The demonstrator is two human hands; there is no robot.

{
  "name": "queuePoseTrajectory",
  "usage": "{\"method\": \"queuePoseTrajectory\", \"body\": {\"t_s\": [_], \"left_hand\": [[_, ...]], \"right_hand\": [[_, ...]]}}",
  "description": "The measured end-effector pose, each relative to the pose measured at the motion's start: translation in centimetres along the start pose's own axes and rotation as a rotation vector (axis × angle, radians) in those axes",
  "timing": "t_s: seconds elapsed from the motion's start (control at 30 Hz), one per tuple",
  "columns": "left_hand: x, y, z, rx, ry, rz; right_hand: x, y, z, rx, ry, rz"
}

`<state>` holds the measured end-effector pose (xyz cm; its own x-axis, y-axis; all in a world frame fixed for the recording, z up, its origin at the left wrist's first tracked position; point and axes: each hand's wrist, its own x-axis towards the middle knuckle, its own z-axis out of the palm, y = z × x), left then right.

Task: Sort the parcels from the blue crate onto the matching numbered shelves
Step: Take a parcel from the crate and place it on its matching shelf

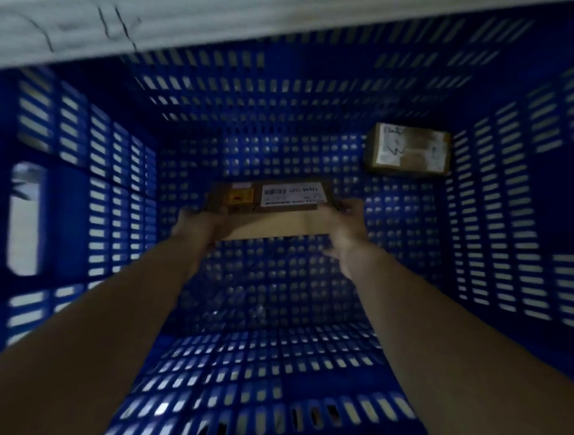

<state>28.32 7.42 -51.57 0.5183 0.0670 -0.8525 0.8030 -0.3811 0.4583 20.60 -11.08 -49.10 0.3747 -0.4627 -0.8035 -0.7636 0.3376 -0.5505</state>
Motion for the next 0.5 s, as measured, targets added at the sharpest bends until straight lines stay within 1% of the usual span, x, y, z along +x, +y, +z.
{"method": "queuePoseTrajectory", "body": {"t_s": [0.07, 0.1, 0.17, 0.2, 0.27, 0.33, 0.37, 0.4, 0.43, 0.5], "left_hand": [[-2.7, 0.6, -0.3, -0.163, -0.062, -0.051], [-4.3, 1.0, -0.4, -0.206, -0.114, -0.079], [-7.9, 1.8, -0.8, -0.158, -0.216, -0.121], [-9.6, 2.1, -1.2, -0.098, -0.250, -0.128], [-12.9, 3.5, -2.0, -0.030, -0.260, -0.089], [-16.4, 5.9, -3.2, 0.027, -0.224, 0.050], [-18.3, 7.3, -3.6, 0.074, -0.236, 0.106], [-20.3, 8.7, -4.0, 0.136, -0.293, 0.134], [-22.6, 10.3, -4.1, 0.196, -0.390, 0.132], [-27.5, 13.3, -3.8, 0.256, -0.642, 0.093]], "right_hand": [[-2.3, -1.5, -0.9, 0.113, -0.008, 0.062], [-3.5, -2.4, -1.5, 0.185, 0.001, 0.077], [-6.0, -4.3, -2.9, 0.317, 0.038, 0.065], [-7.3, -5.4, -3.8, 0.331, 0.052, 0.042], [-10.3, -8.0, -5.7, 0.269, 0.050, -0.008], [-13.5, -11.1, -7.9, 0.136, 0.003, -0.049], [-15.2, -12.6, -9.2, 0.060, -0.044, -0.069], [-16.8, -14.0, -10.4, -0.016, -0.112, -0.094], [-18.6, -15.5, -11.5, -0.085, -0.192, -0.119], [-22.3, -18.4, -13.4, -0.183, -0.321, -0.151]]}}
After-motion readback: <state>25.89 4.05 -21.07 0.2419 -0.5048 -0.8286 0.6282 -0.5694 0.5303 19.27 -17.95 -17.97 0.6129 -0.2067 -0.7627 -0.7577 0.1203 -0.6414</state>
